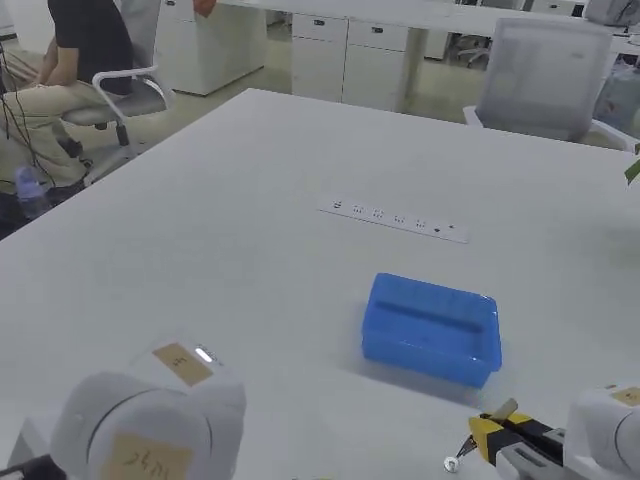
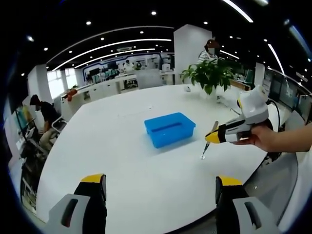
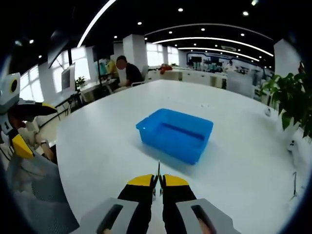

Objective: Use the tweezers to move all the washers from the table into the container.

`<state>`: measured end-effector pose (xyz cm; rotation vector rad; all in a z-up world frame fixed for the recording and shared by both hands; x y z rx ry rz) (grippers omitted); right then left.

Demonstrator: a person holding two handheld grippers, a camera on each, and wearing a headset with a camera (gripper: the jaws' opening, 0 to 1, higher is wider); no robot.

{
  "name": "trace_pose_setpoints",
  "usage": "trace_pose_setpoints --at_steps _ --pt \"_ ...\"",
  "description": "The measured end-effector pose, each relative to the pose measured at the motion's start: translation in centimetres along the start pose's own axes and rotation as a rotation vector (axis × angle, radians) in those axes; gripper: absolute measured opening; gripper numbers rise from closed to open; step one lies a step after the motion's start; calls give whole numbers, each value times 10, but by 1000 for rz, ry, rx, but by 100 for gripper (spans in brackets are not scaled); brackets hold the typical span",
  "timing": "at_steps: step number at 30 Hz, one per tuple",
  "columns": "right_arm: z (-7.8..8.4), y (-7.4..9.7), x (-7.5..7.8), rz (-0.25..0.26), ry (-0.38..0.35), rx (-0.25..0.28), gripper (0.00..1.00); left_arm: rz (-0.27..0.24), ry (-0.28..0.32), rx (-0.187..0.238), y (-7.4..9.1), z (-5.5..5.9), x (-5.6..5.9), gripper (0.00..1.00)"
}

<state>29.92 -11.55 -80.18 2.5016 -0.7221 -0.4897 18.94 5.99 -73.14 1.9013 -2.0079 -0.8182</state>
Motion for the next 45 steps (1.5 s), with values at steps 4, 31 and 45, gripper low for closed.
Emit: trace_pose_setpoints --at_steps 4,31,45 --pt "2 -2 -2 -5 -3 0 3 4 -7 -7 -1 2 1 95" --pt "6 -6 -8 1 99 -48 3 -4 -12 -22 -1 7 -3 93" --pt "9 -3 -5 -22 146 -121 3 2 -16 -39 -3 11 -2 91"
Point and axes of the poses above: the centre of the closed fingertips' face, and the gripper's own axes: y roughly backward along the fingers, x roughly to its right, z roughly out of its underside, the point moved 2 cm from there along y, roughly backward along the fingers, and after that the axes turned 14 degrees about -z, right-handed, at the moved point
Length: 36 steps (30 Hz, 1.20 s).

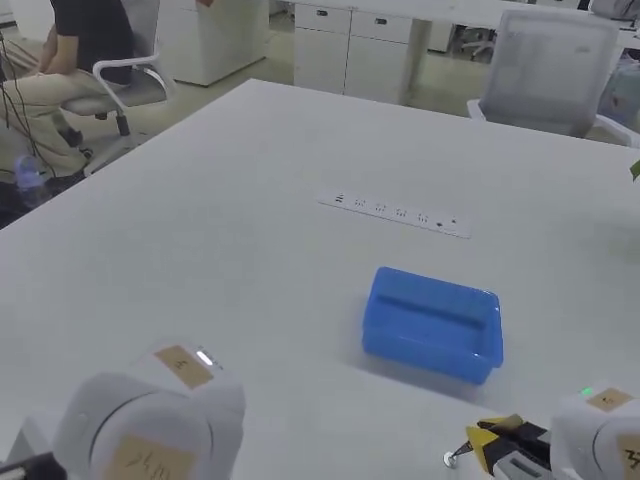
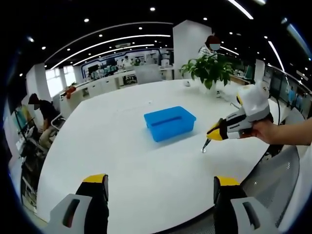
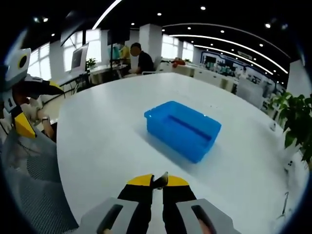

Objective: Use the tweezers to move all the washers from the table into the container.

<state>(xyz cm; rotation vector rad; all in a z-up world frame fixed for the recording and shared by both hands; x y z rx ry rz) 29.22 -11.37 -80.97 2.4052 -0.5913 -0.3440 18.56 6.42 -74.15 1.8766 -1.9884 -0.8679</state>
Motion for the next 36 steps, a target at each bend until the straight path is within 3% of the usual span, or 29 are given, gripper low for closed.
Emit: trace_pose_setpoints --at_steps 8,13,21,26,29,36 --pt "2 2 0 -6 -2 -18 3 1 7 3 -1 0 1 91" --pt "0 1 5 -8 -64 -7 3 2 9 3 0 1 1 91" --pt "-7 -6 4 -13 -29 -32 3 -3 13 3 0 2 -1 91" --pt "-7 -8 6 22 -18 17 2 -3 13 0 0 3 -1 91" --pt "-7 -7 7 23 -81 68 1 -1 7 -2 0 3 0 90" --pt "-5 -5 9 21 -104 58 0 -3 5 0 0 2 0 90"
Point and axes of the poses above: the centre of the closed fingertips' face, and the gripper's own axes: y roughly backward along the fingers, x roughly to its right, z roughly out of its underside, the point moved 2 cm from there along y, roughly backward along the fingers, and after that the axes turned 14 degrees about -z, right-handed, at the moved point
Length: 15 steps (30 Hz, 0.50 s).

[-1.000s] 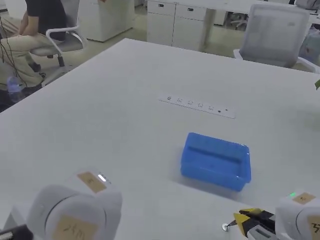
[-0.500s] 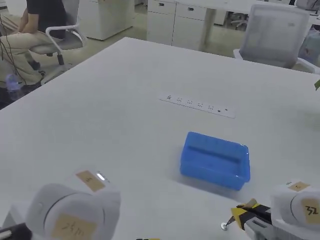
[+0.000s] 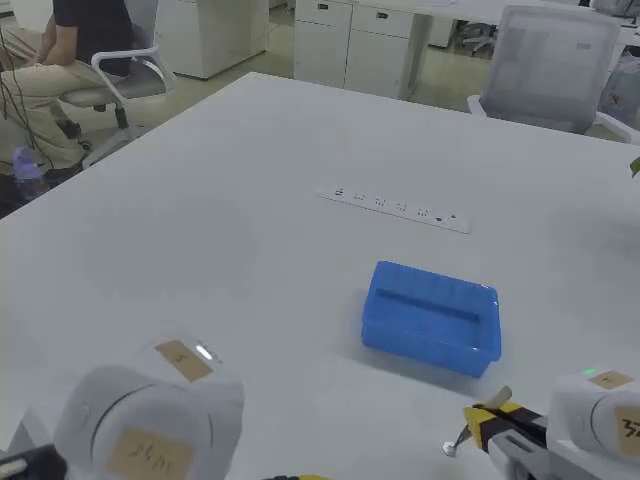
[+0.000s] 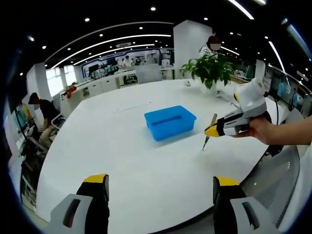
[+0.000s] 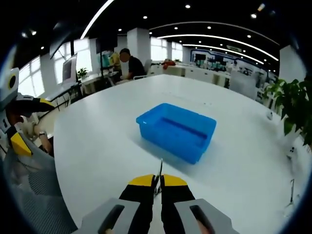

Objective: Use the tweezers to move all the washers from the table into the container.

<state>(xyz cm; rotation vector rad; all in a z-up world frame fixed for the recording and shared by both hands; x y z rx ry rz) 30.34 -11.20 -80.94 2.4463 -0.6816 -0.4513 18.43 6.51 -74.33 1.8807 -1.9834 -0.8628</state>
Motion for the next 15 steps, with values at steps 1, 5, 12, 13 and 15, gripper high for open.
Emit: trace_pose_setpoints --at_steps 1,5,12,13,15 --pt "0 1 0 3 5 -4 0 -2 -1 1 0 0 -1 90" --pt "1 1 -3 -14 -9 -2 0 -5 1 1 0 -1 -2 90" --pt "0 1 -4 -6 -12 13 3 -3 -6 -3 0 0 -1 89" --pt "1 0 -3 0 -3 11 3 -3 -6 -3 0 0 -1 89" --pt "0 0 -3 -1 -3 15 3 -4 -8 -3 0 0 -1 89"
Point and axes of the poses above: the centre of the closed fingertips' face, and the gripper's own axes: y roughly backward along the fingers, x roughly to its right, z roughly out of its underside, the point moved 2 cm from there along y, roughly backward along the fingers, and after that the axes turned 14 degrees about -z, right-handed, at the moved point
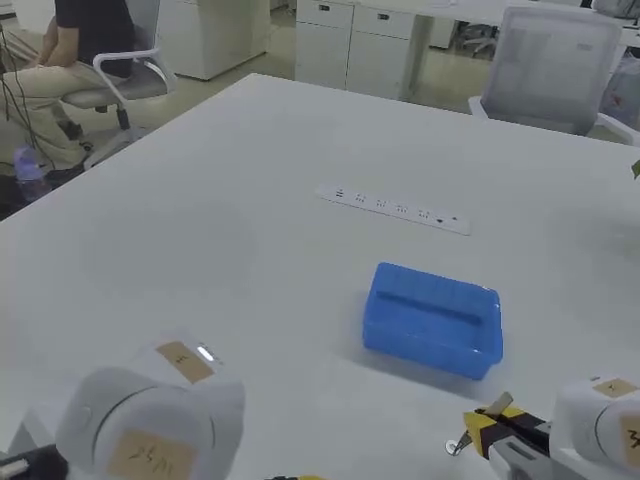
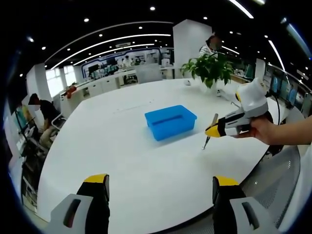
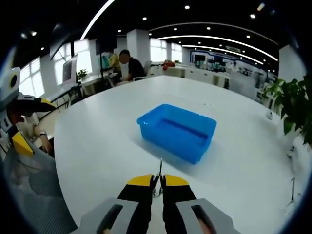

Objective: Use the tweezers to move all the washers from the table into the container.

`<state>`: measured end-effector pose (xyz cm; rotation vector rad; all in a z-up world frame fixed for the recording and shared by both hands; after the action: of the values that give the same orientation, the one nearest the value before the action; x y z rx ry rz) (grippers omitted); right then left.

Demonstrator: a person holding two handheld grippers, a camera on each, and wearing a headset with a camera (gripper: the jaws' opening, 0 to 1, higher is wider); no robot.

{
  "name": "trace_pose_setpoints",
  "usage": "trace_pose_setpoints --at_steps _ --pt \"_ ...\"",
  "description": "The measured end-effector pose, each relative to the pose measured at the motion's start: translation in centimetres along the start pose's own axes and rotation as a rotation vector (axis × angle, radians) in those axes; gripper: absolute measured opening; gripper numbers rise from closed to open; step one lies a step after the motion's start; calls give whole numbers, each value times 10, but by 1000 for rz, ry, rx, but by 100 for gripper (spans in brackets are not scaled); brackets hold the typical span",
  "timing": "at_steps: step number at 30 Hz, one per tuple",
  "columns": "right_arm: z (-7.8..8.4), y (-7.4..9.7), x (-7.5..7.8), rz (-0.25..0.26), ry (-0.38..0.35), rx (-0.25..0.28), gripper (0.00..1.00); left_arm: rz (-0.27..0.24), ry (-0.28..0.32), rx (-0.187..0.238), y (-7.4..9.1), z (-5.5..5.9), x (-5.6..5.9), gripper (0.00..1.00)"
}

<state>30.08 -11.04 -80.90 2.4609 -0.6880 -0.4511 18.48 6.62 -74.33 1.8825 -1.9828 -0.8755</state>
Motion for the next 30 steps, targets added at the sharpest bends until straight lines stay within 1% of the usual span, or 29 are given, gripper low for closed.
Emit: trace_pose_setpoints --at_steps 6,12,19,23,27,30 --pt "-3 -1 2 3 -2 12 3 -2 -2 -2 0 0 -1 89" --pt "0 -3 2 0 7 0 3 -3 -8 -5 -1 0 -1 89" --pt "1 -3 0 1 42 2 3 -3 -9 -9 -1 1 0 89" --pt "1 -3 -1 1 78 -7 2 0 -13 -8 -1 1 2 89" --pt "1 -2 2 -3 50 -8 2 1 -13 0 -1 -1 3 89" --pt "1 -2 1 -5 53 -13 1 4 -10 7 -1 -2 3 89"
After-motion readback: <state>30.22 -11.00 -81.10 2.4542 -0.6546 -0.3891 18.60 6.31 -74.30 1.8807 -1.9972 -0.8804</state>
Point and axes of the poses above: the centre of the closed fingertips' face, and the gripper's own axes: y roughly backward along the fingers, x roughly to its right, z roughly out of its underside, the point moved 2 cm from there along y, roughly backward along the fingers, and after that the axes turned 14 degrees about -z, right-handed, at the moved point
